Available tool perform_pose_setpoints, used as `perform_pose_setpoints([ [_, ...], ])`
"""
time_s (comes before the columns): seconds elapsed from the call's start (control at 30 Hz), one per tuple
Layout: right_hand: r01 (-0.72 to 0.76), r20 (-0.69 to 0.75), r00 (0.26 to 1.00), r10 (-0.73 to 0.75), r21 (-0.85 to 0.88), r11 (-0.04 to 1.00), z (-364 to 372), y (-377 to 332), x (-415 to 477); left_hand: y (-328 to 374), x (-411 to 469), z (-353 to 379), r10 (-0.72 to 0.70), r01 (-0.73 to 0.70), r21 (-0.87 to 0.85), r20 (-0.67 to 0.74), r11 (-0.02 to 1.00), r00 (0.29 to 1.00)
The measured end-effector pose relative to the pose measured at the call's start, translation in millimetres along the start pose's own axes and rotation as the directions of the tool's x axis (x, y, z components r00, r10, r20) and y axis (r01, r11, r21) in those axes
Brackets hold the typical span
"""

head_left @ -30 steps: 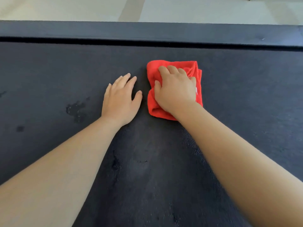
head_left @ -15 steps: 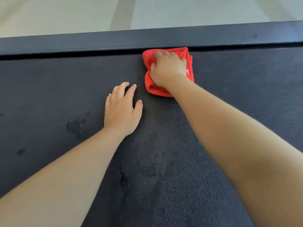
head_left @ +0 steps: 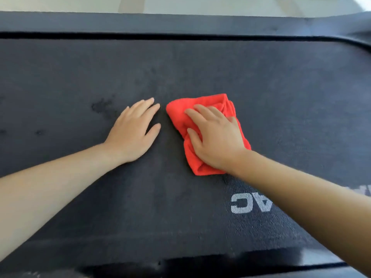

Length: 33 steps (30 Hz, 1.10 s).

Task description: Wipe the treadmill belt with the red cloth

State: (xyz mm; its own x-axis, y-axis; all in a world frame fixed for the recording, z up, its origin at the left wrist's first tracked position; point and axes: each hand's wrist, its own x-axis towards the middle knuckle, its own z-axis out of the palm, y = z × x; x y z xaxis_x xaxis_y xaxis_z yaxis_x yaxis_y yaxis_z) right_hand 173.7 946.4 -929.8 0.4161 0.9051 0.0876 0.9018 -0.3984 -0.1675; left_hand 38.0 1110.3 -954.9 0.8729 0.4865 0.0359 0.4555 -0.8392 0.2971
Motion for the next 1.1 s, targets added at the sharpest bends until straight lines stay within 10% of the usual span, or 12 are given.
perform_pose_setpoints([
  [0.53,-0.111,-0.003,0.994,0.111,0.001,0.994,11.3,-41.2,40.2,5.8,-73.5,-3.1,-0.029,0.031,0.051,-0.038,0.998,0.999],
  [1.1,0.05,0.074,0.996,-0.049,-0.012,0.999,-3.6,-37.8,-113.0,25.9,-115.5,-0.4,-0.038,0.039,0.044,-0.008,0.998,0.999],
])
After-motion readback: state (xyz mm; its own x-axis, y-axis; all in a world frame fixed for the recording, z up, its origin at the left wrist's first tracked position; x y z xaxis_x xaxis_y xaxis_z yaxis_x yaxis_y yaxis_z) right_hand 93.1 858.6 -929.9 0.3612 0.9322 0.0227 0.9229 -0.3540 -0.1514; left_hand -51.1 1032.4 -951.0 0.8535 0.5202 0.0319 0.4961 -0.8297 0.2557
